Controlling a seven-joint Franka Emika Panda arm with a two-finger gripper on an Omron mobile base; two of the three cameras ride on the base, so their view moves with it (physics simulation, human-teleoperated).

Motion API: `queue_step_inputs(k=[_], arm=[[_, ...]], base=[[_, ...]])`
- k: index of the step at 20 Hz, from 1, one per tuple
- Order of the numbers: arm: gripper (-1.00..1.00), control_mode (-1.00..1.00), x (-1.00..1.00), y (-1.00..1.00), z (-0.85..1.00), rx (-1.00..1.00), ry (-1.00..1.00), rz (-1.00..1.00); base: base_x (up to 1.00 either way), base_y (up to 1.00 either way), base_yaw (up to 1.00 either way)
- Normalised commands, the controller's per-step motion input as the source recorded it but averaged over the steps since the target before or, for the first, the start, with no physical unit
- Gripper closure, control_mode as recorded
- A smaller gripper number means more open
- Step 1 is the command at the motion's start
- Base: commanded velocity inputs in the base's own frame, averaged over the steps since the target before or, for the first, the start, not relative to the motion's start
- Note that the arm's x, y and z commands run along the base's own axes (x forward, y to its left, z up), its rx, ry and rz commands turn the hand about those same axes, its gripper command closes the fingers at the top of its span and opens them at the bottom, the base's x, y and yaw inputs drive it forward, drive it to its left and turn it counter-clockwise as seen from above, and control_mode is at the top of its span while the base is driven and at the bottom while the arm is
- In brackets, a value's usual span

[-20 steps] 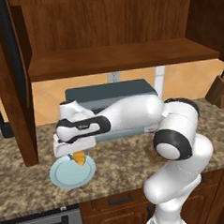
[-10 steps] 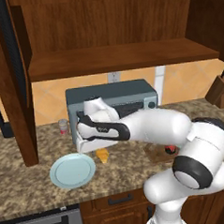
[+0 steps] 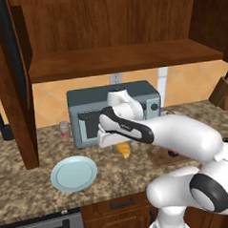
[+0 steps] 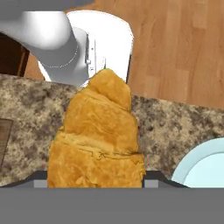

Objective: From the different types of pastries on the counter, select a croissant and place it on the cutting board. Then retrieve a jar of jam from the cabinet and place it alongside the croissant on the cutting board.

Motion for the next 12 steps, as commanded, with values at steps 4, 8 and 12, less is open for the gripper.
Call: queue_step_inputs(k=[4, 8, 12], arm=[[1.0, -1.0, -0.09, -0.74, 0.35, 0.0, 0.01, 0.0], [1.0, -1.0, -0.4, -0.73, 0.34, 0.0, 0.0, 0.0], [1.0, -1.0, -0.18, -0.78, 0.09, 0.0, 0.0, 0.0]], base=[[0.0, 0.0, 0.0], [0.0, 0.0, 0.0], [0.0, 0.0, 0.0]])
